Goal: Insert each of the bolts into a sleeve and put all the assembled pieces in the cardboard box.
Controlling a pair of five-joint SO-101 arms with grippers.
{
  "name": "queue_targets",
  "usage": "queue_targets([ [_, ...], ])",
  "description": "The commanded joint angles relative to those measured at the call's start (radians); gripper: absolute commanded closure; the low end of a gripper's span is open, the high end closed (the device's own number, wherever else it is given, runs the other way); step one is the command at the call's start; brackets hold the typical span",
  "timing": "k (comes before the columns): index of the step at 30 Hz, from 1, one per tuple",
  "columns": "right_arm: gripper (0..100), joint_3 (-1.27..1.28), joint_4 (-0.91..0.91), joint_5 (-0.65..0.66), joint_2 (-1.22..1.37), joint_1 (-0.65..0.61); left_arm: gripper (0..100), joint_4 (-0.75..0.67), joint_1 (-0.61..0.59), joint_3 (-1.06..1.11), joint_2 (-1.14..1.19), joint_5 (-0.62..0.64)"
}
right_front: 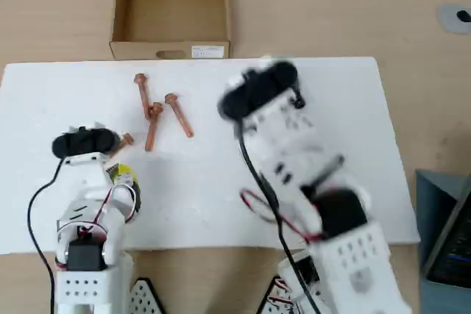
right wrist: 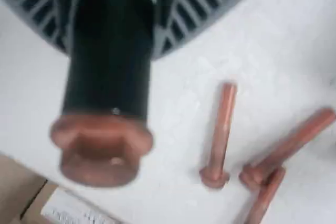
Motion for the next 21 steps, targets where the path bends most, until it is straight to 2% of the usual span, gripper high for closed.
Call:
queue_targets([
  [1, 98.9, -0.143, -0.1, -0.003, 0.156, 0.016, 100, -0.04, -0.009, 0.014, -0.005, -0.021],
  [7, 98.9, -0.28, -0.232, 0.005, 0.409, 0.016, 100, -0.04, -0.009, 0.015, -0.005, -0.02],
  [13, 98.9, -0.437, -0.423, 0.106, 0.694, 0.031, 100, -0.04, -0.009, 0.014, -0.005, -0.02],
  [21, 98.9, -0.799, -0.453, 0.124, 1.082, 0.054, 100, -0.04, -0.009, 0.014, -0.005, -0.02],
])
